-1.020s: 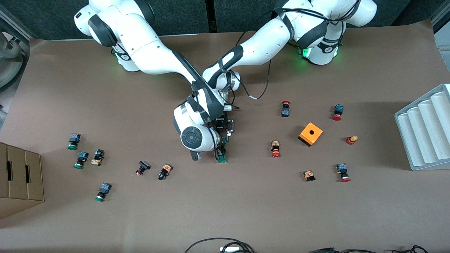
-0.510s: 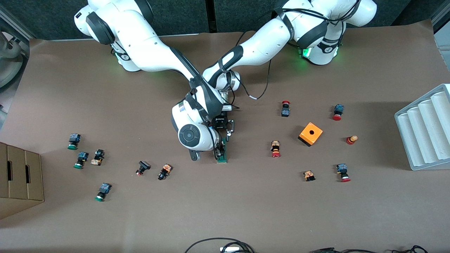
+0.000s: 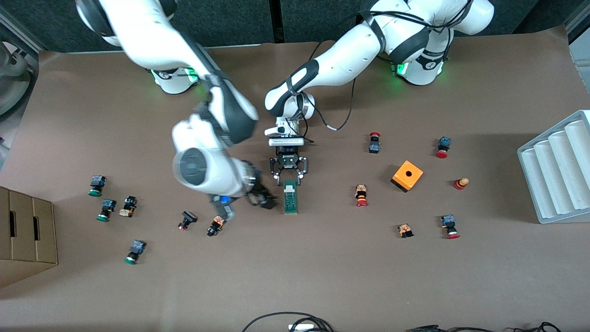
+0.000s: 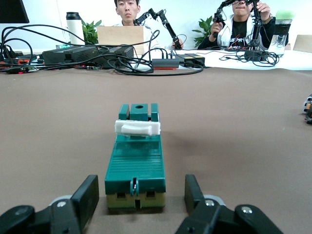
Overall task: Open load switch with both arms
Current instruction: 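Open the right gripper and withdraw it from the switch, then raise the left gripper away from the green switch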
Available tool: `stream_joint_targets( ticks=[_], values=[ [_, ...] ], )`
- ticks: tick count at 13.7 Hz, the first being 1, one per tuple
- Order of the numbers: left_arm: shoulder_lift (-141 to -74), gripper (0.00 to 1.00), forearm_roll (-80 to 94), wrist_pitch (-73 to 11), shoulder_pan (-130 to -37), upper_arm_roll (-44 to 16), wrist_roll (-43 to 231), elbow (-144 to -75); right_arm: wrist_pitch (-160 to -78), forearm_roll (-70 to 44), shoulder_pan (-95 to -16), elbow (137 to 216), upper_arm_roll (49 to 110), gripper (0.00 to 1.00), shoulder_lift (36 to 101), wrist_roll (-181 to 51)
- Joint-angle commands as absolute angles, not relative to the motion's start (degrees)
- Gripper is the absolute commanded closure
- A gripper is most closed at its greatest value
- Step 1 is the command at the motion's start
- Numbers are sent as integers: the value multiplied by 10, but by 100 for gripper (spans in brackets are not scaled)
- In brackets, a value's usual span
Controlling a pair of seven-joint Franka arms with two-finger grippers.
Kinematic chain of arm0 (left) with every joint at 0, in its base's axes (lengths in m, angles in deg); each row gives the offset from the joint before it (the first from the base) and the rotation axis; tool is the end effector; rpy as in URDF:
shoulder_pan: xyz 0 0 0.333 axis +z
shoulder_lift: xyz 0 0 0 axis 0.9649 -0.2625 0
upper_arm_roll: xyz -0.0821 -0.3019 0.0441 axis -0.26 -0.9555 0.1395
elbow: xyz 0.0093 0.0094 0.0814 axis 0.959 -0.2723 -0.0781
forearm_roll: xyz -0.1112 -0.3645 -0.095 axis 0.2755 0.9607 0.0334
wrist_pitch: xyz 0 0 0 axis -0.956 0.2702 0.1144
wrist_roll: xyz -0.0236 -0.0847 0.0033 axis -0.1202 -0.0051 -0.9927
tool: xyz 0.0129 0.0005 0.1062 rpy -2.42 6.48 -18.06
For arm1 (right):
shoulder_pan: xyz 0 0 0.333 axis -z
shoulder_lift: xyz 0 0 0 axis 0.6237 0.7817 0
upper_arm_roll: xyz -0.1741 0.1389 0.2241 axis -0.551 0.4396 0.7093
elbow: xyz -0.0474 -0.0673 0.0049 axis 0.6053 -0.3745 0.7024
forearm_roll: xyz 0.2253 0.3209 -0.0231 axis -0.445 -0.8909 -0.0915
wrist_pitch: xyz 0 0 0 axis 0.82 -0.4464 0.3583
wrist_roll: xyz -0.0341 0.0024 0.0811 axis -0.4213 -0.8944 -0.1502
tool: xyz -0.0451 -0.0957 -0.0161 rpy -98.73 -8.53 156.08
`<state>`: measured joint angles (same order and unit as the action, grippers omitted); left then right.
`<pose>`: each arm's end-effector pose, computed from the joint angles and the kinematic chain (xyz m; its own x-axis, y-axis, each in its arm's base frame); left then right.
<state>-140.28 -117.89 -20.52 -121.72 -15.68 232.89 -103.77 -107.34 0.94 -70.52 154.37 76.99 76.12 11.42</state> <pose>0.3379 -0.5628 0.0528 0.2922 0.0095 0.9563 0.0091 -0.9999 0.0072 0.6248 0.3330 0.4144 0.5757 -0.7565 -0.3104 -0.7997 -0.6001 -0.0206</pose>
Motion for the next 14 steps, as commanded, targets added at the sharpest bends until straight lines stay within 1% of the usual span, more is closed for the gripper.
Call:
stream_joint_targets(
  ticks=[1,4,6,7,9,11,14],
  values=[
    [-1410,0,-1176,-208,-1221,-153,2331,-1025,-996,39,-644,1574,777,0,684,-44],
    [-1402,0,-1162,-219,-1217,-157,2310,-1025,-936,71,-572,1632,777,0,588,-233],
    [-1375,0,-1118,-255,-1216,-157,2266,-1026,-897,114,-528,1657,777,0,531,-354],
    [-1362,0,-1092,-272,-1211,-157,2239,-1026,-885,132,-506,1676,777,0,501,-418],
    [-1340,0,-1049,-295,-1206,-157,2187,-1027,-891,173,-474,1728,777,0,441,-505],
    [-1317,0,-1006,-317,-1199,-158,2134,-1028,-904,208,-463,1755,766,0,416,-547],
    [-1287,0,-927,-343,-1192,-157,2037,-1027,-918,212,-459,1748,750,0,424,-592]
  ],
)
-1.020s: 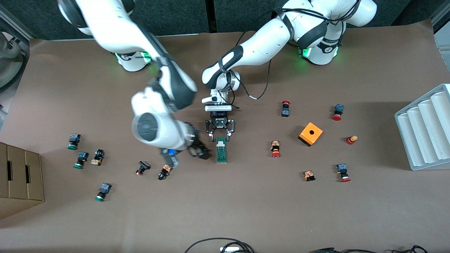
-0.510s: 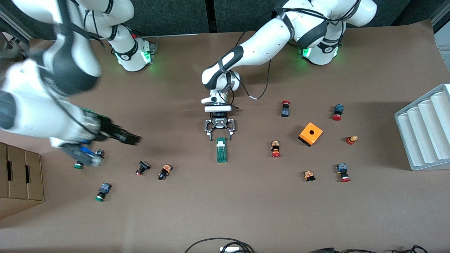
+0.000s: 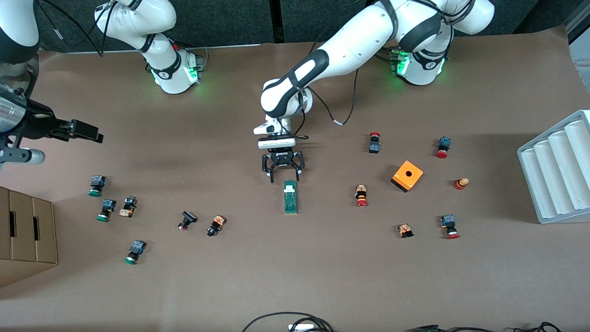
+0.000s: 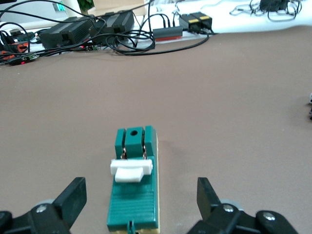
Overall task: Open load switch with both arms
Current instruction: 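Raise the left gripper away from the green switch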
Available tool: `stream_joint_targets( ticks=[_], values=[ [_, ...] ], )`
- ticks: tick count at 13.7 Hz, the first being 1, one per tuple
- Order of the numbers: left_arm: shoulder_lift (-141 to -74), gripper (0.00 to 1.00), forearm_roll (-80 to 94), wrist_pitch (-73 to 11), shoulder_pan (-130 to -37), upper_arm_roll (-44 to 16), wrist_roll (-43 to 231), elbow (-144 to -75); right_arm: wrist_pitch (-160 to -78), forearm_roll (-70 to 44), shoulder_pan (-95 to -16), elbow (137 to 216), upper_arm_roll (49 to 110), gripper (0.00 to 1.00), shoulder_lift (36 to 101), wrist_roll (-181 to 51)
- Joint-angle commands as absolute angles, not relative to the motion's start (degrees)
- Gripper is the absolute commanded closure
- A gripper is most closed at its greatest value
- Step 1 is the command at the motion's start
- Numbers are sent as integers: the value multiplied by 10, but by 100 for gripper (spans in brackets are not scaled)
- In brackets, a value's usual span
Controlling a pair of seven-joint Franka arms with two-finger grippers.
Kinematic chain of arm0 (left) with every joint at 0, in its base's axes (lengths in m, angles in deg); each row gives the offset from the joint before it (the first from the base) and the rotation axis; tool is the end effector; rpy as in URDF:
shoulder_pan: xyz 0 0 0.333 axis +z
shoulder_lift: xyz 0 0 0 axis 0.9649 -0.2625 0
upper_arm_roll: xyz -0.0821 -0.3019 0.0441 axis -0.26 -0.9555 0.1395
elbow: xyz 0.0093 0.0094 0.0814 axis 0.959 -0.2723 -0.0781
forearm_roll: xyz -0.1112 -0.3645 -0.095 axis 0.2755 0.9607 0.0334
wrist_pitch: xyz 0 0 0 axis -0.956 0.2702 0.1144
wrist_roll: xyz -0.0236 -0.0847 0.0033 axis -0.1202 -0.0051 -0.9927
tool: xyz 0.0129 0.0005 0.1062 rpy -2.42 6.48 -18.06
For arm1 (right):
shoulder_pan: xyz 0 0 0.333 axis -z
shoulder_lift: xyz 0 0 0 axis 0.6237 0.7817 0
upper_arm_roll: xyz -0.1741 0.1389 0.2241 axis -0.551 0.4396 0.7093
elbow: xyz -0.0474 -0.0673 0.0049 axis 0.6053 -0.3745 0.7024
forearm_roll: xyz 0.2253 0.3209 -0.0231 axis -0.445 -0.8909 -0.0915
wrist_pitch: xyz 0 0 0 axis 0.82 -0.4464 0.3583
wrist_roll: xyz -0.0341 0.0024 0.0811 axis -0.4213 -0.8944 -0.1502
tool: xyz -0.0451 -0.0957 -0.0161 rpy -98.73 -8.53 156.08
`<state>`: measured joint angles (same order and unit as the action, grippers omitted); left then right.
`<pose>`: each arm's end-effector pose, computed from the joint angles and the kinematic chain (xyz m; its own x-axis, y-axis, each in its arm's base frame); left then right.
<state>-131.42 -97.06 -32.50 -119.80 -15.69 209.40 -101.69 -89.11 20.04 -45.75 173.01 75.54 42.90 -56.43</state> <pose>0.3625 -0.5856 0.1456 0.5369 -0.0920 0.8386 0.0229 -0.9921 -0.1235 0.5325 -0.0167 0.5938 0.9850 -0.1002 -0.1404 -0.1097 -0.9920 -0.0618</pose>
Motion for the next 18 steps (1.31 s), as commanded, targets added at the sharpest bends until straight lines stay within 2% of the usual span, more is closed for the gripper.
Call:
stream_joint_targets(
  ticks=[1,8,11,18],
  values=[
    [-1280,0,-905,-344,-1184,-158,2007,-1027,-920,213,-458,1747,750,0,426,-593],
    [-1211,0,-681,-378,-1143,-167,1702,-1012,-922,259,-448,1715,746,0,444,-592],
    [-1193,0,-570,-372,-1137,-166,1555,-980,-921,260,-452,1715,743,0,446,-592],
    [-1129,0,-408,-339,-1092,-166,1341,-971,-933,253,-449,1715,742,0,450,-585]
  ],
)
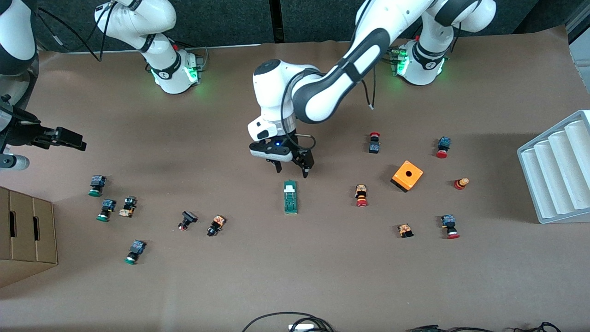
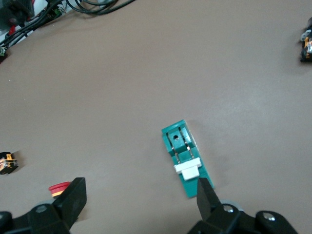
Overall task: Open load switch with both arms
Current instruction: 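Raise the left gripper away from the green switch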
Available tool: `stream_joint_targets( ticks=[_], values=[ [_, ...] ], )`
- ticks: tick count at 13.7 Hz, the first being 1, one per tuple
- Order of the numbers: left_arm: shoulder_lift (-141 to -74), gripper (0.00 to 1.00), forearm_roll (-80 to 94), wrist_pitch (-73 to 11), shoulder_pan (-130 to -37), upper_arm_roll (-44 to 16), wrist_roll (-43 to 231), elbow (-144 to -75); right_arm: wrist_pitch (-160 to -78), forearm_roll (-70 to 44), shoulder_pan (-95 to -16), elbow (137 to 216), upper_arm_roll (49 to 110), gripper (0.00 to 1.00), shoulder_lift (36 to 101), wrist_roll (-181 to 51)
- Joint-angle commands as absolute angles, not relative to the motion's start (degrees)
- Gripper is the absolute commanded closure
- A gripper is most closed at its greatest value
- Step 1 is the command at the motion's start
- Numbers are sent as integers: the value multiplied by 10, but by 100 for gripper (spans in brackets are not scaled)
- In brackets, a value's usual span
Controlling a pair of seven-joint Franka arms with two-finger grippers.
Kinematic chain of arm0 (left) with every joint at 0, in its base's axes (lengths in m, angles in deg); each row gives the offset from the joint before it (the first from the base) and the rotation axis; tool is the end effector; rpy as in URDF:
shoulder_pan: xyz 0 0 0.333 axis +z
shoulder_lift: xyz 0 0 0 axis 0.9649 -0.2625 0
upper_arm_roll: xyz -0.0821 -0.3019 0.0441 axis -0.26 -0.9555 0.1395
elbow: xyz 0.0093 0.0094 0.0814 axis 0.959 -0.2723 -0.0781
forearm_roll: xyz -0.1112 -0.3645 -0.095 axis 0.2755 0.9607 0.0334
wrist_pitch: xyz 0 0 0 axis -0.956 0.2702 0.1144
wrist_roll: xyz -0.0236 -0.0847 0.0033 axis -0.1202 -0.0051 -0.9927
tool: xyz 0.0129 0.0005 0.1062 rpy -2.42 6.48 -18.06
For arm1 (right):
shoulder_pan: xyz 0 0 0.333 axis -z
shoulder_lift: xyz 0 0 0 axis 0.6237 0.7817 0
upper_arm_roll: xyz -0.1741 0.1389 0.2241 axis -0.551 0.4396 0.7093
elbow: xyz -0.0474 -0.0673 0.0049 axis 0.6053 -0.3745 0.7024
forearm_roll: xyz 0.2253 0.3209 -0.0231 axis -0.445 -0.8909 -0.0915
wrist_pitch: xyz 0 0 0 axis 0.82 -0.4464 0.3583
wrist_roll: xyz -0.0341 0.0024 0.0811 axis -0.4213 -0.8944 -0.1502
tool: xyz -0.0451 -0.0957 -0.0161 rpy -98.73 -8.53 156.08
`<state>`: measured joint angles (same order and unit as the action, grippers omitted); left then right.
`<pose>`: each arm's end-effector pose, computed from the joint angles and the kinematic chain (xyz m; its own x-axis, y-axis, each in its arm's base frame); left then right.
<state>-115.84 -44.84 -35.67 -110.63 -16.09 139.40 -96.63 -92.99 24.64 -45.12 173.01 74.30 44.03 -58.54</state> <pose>0.4542 -0.5507 0.3456 0.8451 -0.4098 0.3434 -0.3272 -0.9044 -0.2740 0.5439 -0.0433 0.5882 0.9909 -0.1022 -0.0881 -0.1013 -0.9947 0.0148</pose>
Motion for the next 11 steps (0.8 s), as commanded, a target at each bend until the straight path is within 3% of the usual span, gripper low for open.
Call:
stream_joint_targets(
  ticks=[1,5,11],
  values=[
    [-1126,0,-388,-326,-1084,-166,1310,-960,-933,253,-448,1715,742,0,450,-585],
    [-1126,0,-313,-258,-1057,-165,1184,-895,-935,253,-451,1715,742,0,451,-585],
    [-1082,0,-214,-211,-987,-166,1074,-881,-935,253,-448,1715,742,0,452,-585]
  ],
)
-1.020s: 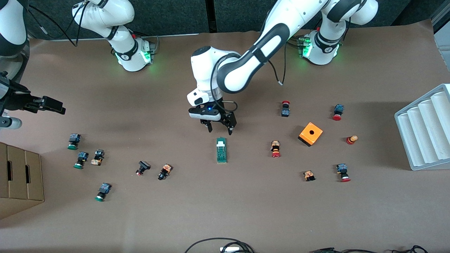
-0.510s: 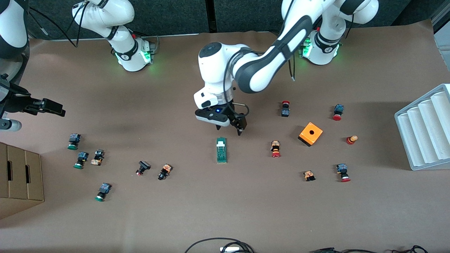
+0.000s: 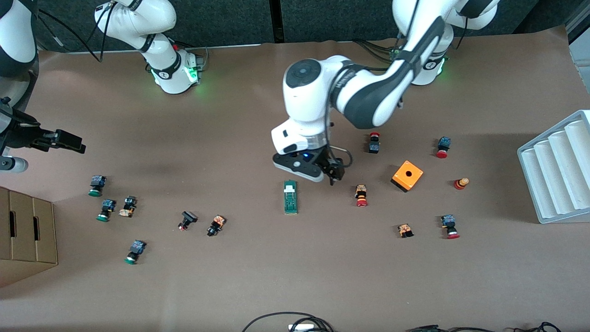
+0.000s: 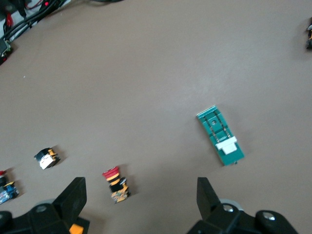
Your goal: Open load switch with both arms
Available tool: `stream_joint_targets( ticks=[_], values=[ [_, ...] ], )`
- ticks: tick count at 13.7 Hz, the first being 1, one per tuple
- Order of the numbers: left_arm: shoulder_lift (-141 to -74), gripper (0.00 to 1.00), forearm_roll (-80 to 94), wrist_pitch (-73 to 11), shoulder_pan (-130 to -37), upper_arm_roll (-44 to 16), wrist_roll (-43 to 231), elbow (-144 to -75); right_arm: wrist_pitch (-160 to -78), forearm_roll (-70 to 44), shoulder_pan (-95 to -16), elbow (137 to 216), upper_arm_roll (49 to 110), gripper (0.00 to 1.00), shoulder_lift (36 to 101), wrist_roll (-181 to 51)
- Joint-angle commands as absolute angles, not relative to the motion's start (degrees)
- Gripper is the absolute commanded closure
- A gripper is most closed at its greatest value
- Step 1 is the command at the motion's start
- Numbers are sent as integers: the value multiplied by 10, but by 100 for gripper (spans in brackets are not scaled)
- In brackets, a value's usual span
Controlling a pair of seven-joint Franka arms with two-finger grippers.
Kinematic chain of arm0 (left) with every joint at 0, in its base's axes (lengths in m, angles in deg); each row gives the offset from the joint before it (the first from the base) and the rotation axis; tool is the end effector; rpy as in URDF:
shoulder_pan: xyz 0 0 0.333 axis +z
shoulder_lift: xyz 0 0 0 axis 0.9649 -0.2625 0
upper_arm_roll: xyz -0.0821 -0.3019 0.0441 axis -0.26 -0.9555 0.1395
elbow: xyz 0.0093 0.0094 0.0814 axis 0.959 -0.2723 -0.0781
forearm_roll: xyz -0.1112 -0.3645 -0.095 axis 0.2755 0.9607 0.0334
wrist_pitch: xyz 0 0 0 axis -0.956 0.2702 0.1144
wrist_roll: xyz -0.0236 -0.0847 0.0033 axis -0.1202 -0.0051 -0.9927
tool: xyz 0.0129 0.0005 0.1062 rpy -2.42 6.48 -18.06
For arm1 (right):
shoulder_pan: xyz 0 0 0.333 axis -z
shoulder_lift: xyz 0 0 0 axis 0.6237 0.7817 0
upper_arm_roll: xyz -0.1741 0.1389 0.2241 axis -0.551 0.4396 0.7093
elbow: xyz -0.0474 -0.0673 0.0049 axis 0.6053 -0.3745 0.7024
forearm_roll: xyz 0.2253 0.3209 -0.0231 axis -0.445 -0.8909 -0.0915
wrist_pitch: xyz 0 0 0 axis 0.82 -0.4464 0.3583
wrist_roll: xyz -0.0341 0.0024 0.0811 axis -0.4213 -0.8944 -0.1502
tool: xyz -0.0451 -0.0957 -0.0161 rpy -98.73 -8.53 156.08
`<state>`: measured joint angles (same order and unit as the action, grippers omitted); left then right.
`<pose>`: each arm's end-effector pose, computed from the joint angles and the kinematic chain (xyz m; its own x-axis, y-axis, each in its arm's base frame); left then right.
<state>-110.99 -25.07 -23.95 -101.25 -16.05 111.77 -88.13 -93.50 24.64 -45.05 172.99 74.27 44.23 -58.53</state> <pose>0.5378 -0.4631 0.4503 0.8731 -0.4635 0.1513 -0.4397 -0.8826 -0.1664 0.5457 -0.0442 0.5872 0.9912 -0.1041 -0.0823 -0.1031 -0.9945 0.0153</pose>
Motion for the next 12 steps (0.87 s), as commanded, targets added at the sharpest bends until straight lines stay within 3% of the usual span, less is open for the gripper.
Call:
stream_joint_targets(
  ticks=[1,6,12],
  values=[
    [-1075,0,-195,-197,-971,-166,1054,-872,-935,253,-449,1715,742,0,451,-585],
    [-1050,0,-121,-113,-883,-166,1020,-825,-935,252,-449,1715,742,0,451,-585],
    [-980,0,-55,-41,-773,-153,987,-835,-935,252,-449,1715,743,0,451,-585]
  ],
)
